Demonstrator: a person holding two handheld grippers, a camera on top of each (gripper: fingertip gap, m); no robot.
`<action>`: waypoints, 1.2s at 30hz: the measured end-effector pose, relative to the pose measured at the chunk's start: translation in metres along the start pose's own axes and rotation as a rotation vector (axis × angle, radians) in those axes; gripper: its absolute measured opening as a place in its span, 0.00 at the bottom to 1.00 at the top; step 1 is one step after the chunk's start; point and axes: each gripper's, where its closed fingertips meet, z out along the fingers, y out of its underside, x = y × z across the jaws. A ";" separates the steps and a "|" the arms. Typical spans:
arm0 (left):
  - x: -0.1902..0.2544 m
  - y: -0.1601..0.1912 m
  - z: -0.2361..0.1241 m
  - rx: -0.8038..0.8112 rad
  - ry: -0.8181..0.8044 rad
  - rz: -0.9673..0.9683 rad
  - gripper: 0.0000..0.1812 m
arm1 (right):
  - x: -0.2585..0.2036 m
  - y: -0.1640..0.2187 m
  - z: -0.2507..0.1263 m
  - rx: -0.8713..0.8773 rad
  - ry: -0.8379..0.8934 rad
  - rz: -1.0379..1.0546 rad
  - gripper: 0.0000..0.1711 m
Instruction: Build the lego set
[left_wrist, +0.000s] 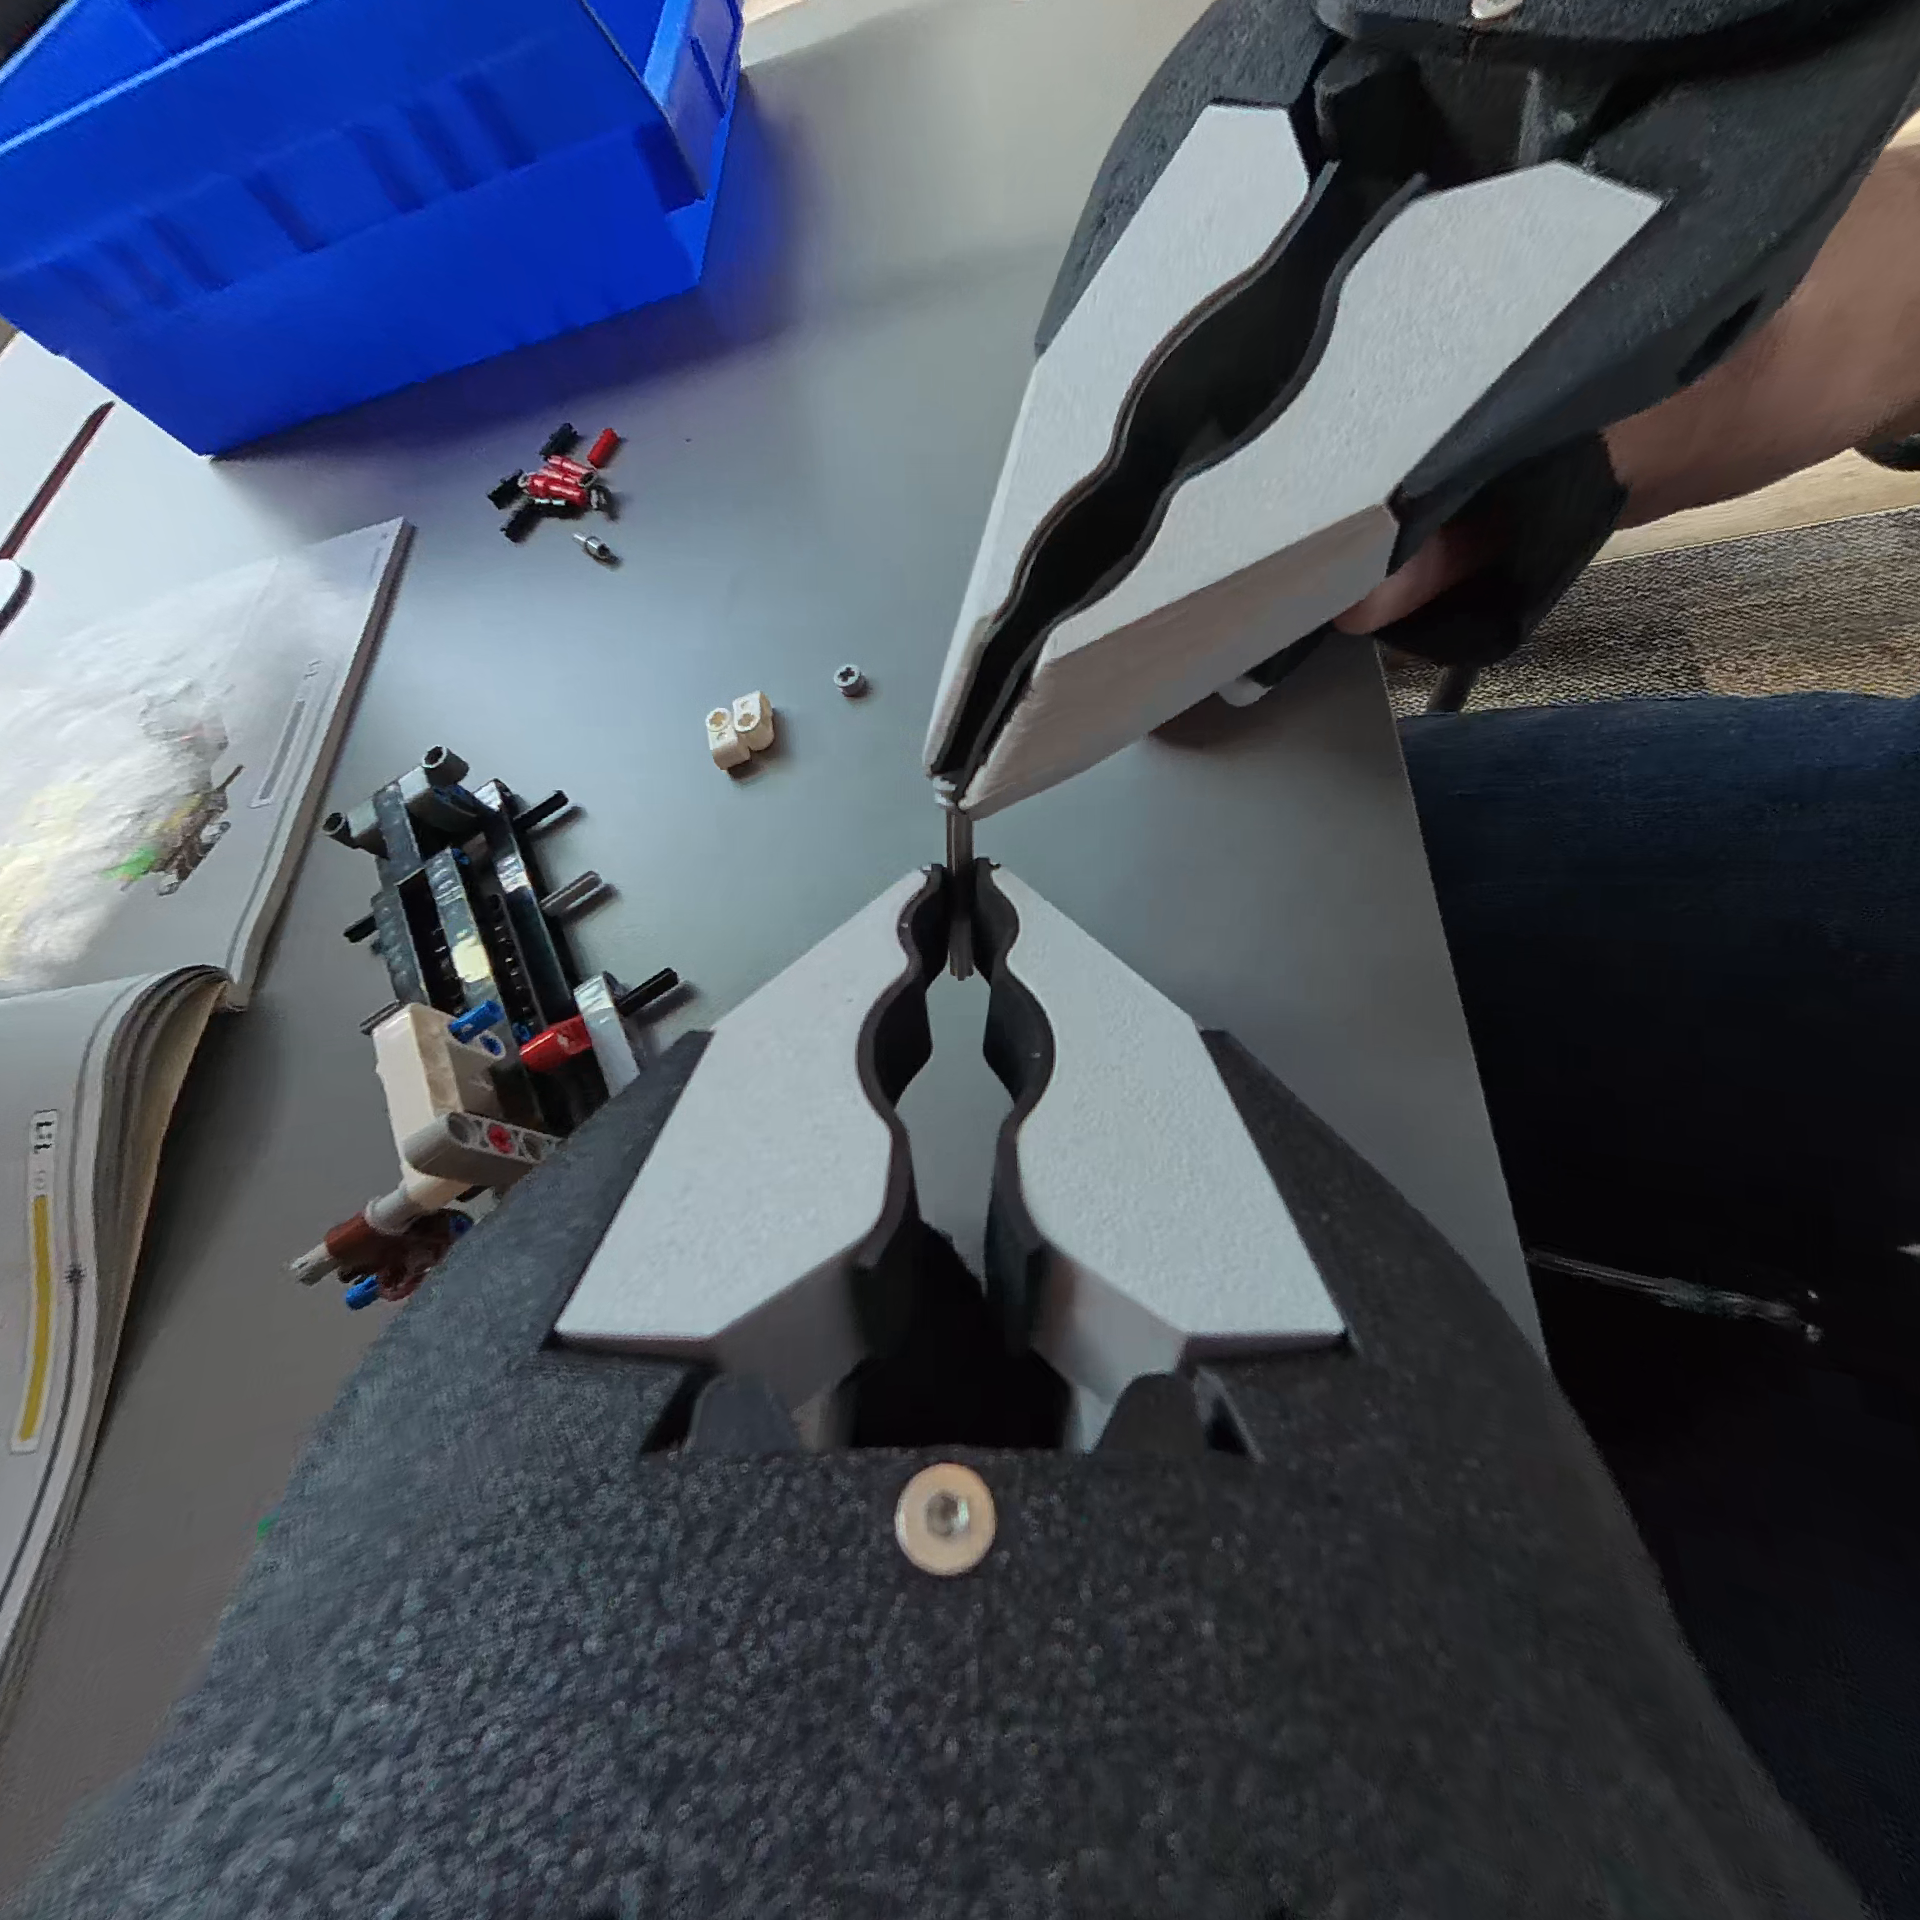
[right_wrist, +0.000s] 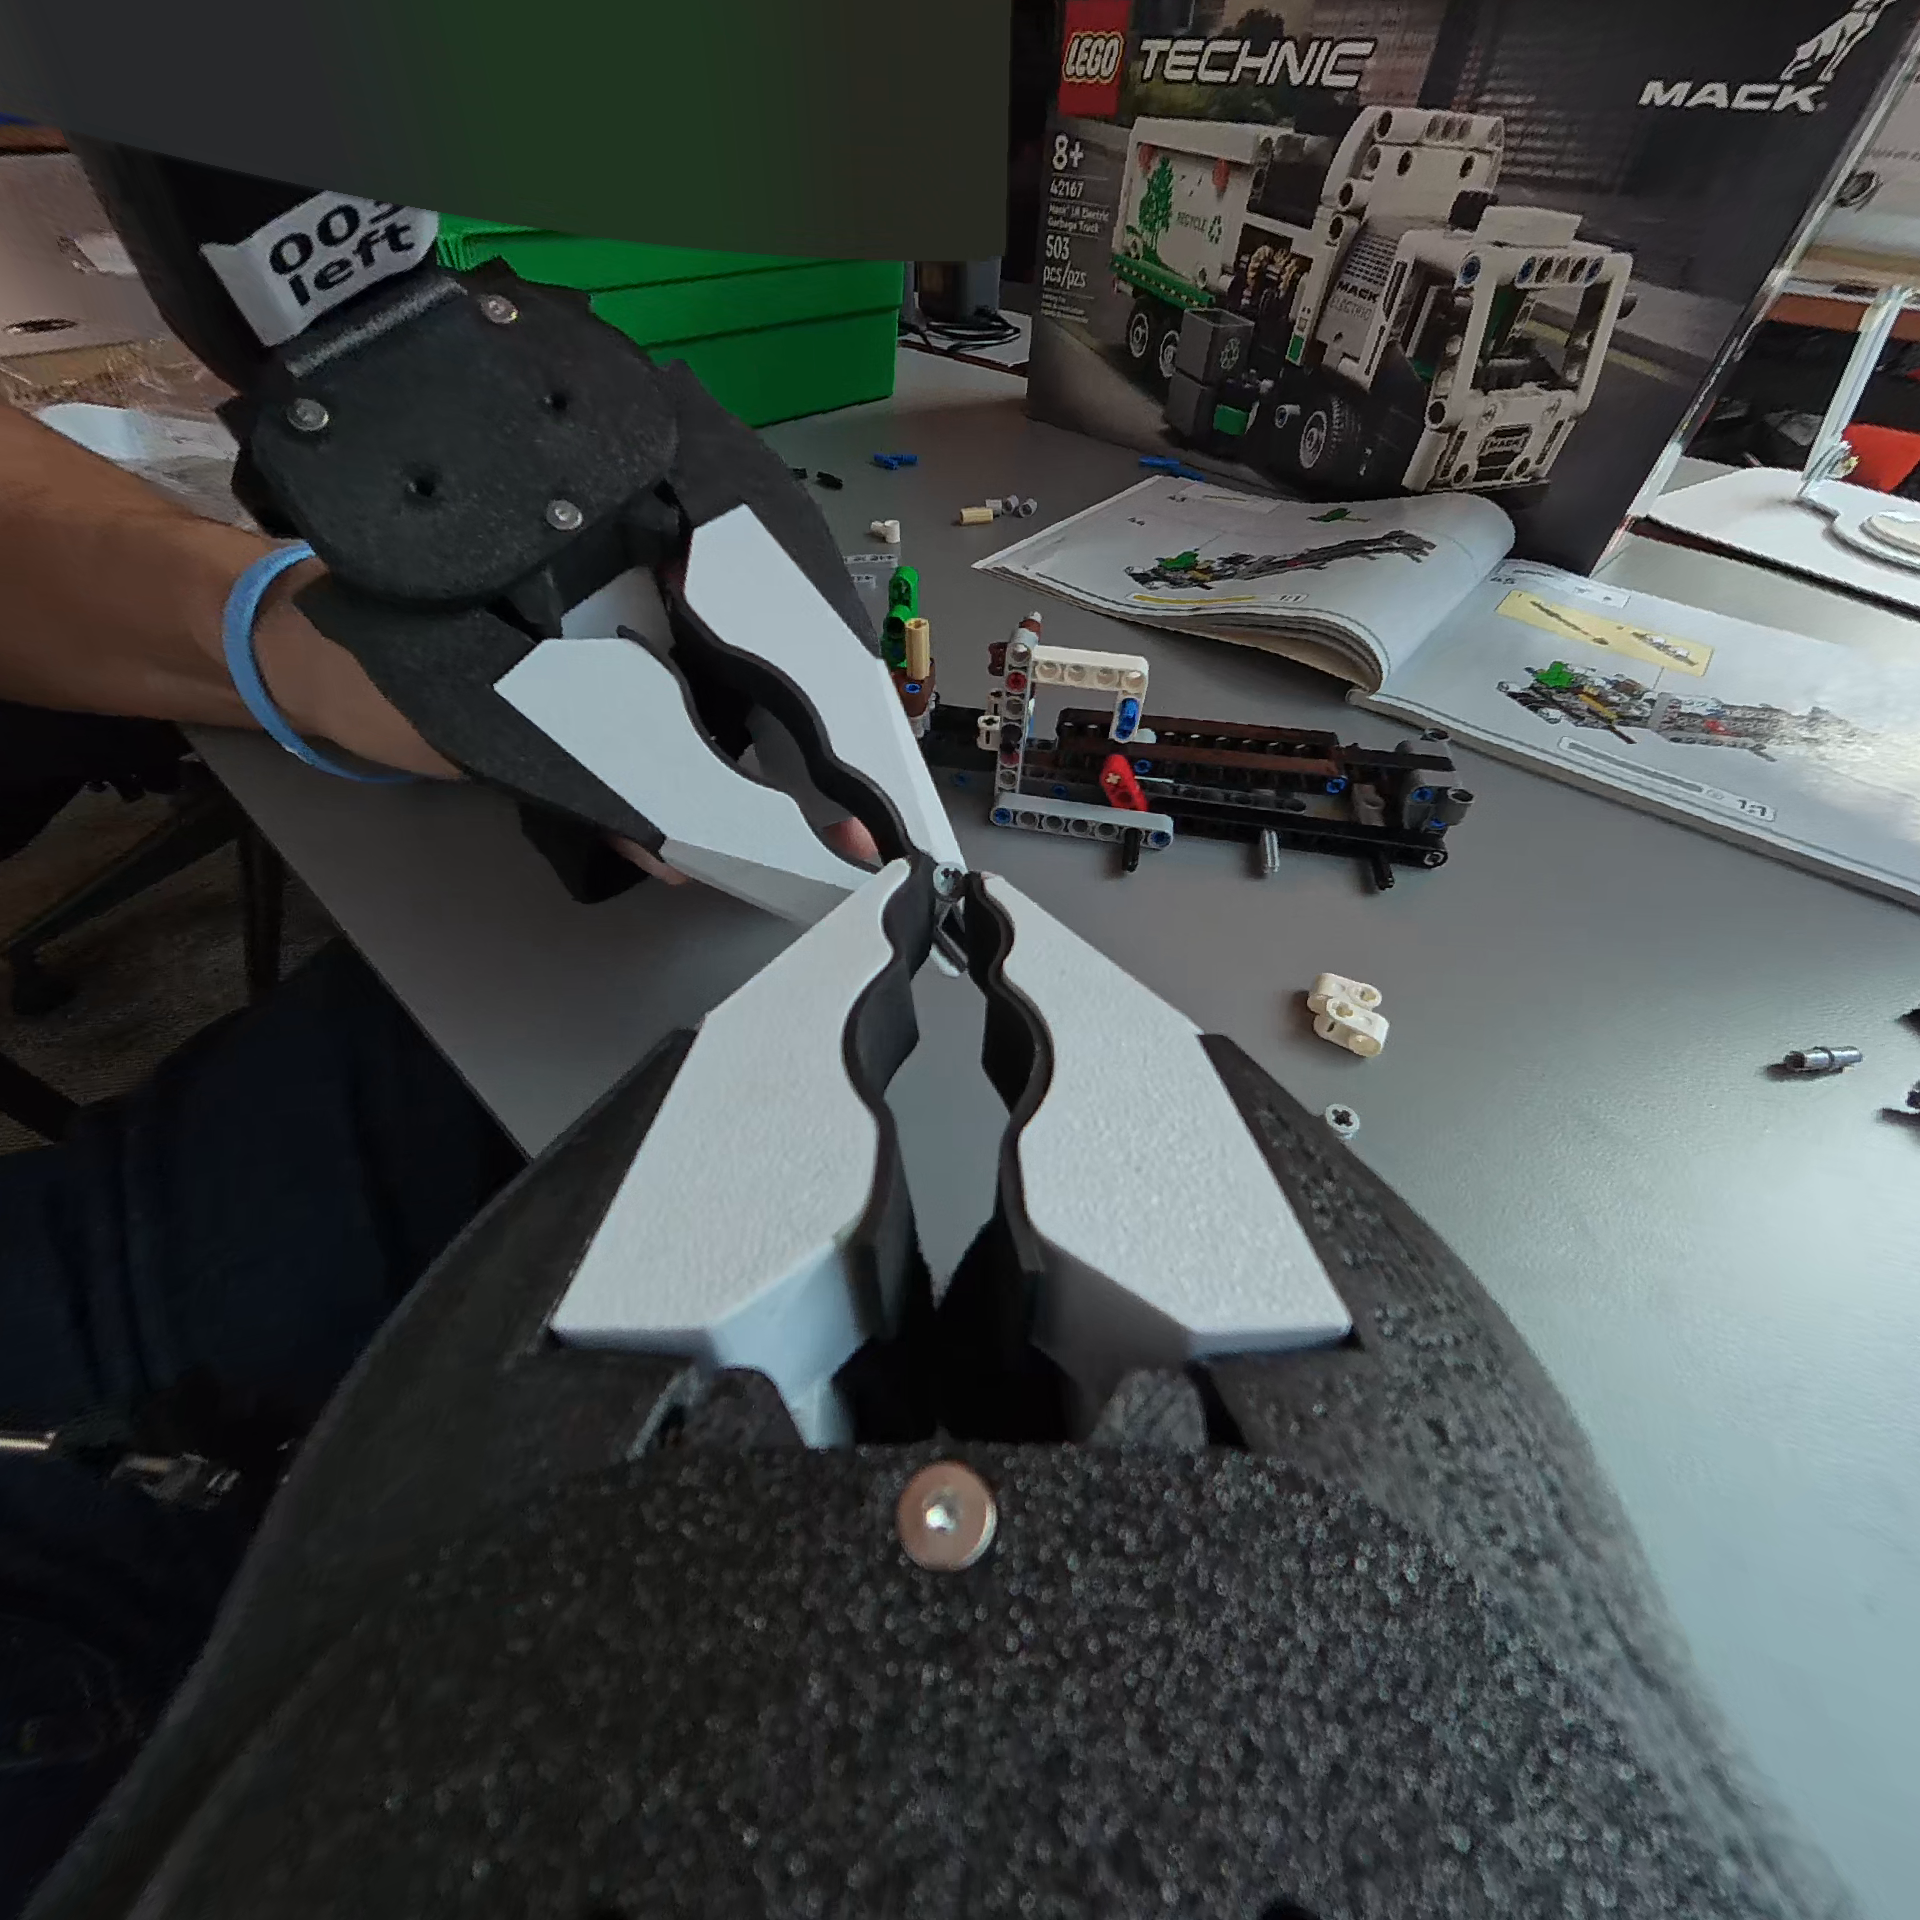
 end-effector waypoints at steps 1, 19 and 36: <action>0.001 0.001 0.001 -0.009 0.018 -0.010 0.01 | 0.000 0.001 0.000 -0.010 -0.006 0.007 0.03; 0.008 0.013 0.011 -0.109 0.141 -0.096 0.01 | -0.002 0.014 0.008 -0.089 0.011 -0.058 0.03; 0.010 0.013 0.011 -0.106 0.157 -0.108 0.01 | -0.003 0.012 0.008 -0.122 -0.020 -0.095 0.02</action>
